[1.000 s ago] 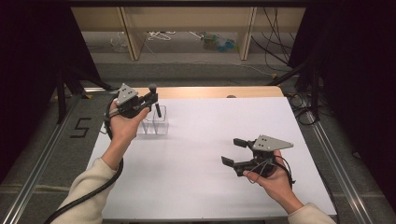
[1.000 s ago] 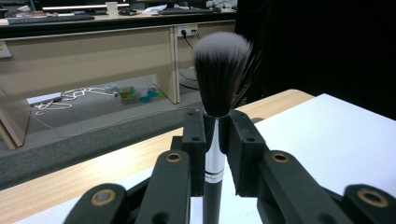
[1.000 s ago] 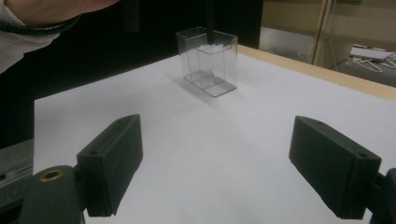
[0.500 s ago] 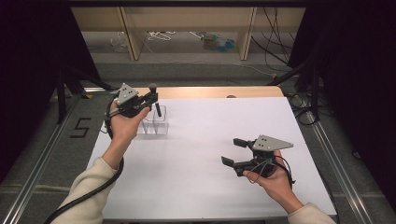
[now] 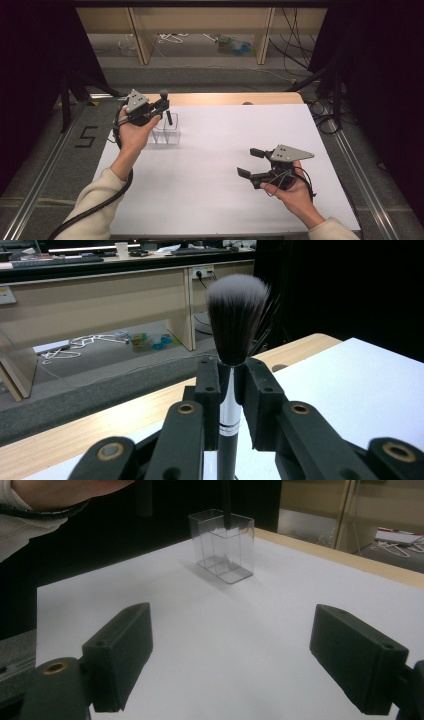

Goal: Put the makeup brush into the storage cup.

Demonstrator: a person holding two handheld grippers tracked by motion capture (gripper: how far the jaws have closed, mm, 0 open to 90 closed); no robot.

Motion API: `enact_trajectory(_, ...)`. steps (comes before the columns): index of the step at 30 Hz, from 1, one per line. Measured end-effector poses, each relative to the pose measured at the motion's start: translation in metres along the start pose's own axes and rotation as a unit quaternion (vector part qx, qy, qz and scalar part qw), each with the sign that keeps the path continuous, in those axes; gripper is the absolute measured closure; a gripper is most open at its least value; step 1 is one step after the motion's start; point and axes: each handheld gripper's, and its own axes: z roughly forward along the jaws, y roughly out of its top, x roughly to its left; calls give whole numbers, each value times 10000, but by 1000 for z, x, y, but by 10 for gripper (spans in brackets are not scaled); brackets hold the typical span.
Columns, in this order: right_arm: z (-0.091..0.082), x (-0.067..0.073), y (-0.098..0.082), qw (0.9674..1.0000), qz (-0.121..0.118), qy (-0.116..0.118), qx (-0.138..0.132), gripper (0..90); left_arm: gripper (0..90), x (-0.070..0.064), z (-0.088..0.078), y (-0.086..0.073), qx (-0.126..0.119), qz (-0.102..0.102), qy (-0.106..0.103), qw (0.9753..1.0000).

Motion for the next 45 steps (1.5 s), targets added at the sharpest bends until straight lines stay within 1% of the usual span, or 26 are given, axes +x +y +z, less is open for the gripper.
enact_trajectory(5,0,0,0,10000,7,-4,24,181,780,0,1,-1,11,28,-2,10000)
enact_trajectory(6,2,1,-1,9999,30,-55,-128,181,780,0,1,-1,11,32,-4,10000)
enact_trajectory(8,0,0,0,10000,-2,-3,20,181,780,0,1,-1,10,32,-2,10000)
enact_trajectory(10,0,0,0,10000,3,2,27,181,779,0,2,-1,6,29,-1,10000)
enact_trajectory(11,1,1,0,10000,53,-33,-59,181,779,0,2,0,5,49,1,10000)
enact_trajectory(12,0,1,0,10000,76,24,49,181,779,0,3,-1,17,58,11,10000)
enact_trajectory(13,1,1,0,10000,14,-40,-90,181,780,0,3,-1,16,76,19,10000)
enact_trajectory(14,1,0,0,10000,6,-25,-56,181,779,-1,4,-1,13,61,27,10000)
enact_trajectory(15,0,0,0,10000,2,-2,-2,181,779,-1,4,0,19,121,19,9999)
enact_trajectory(16,0,0,0,10000,-1,-10,19,181,779,-1,5,-1,16,116,8,9999)
enact_trajectory(17,0,0,0,10000,-1,-7,23,181,779,0,6,0,-37,229,1,9997)
enact_trajectory(18,0,0,0,10000,-4,3,0,181,779,0,6,0,-33,227,1,9997)
enact_trajectory(19,0,0,0,10000,17,8,11,181,779,0,7,0,-32,288,5,9996)
enact_trajectory(21,1,1,-1,9999,12,-43,-98,181,779,0,7,-1,-37,231,8,9997)
enact_trajectory(22,0,0,0,10000,18,7,10,181,780,0,7,-1,-36,229,11,9997)
enact_trajectory(26,0,0,0,10000,-4,-8,-26,181,779,2,7,-2,-12,243,46,9997)
enact_trajectory(27,1,1,0,10000,13,-33,-88,181,779,3,7,-2,-5,256,53,9997)
enact_trajectory(28,-1,1,0,9999,91,38,100,181,779,3,7,-3,-7,282,60,9996)
enact_trajectory(29,0,0,0,10000,5,-3,17,181,779,2,8,-3,-10,222,60,9997)
enact_trajectory(34,0,0,0,10000,12,5,30,181,779,3,9,-4,-11,278,61,9996)
enact_trajectory(35,1,1,-1,9999,12,-46,-97,181,779,3,9,-5,-11,275,66,9996)
enact_trajectory(37,0,0,0,10000,18,2,24,181,779,3,9,-5,-2,261,73,9996)
enact_trajectory(38,1,1,-1,9999,47,-35,-86,181,779,3,9,-5,6,272,80,9996)
enact_trajectory(39,0,0,0,10000,-4,1,15,181,779,4,9,-5,10,313,87,9995)
enact_trajectory(40,0,0,0,10000,-2,1,16,181,779,3,9,-5,9,278,87,9996)
enact_trajectory(45,0,0,0,10000,1,29,35,181,779,4,10,-6,12,309,86,9995)
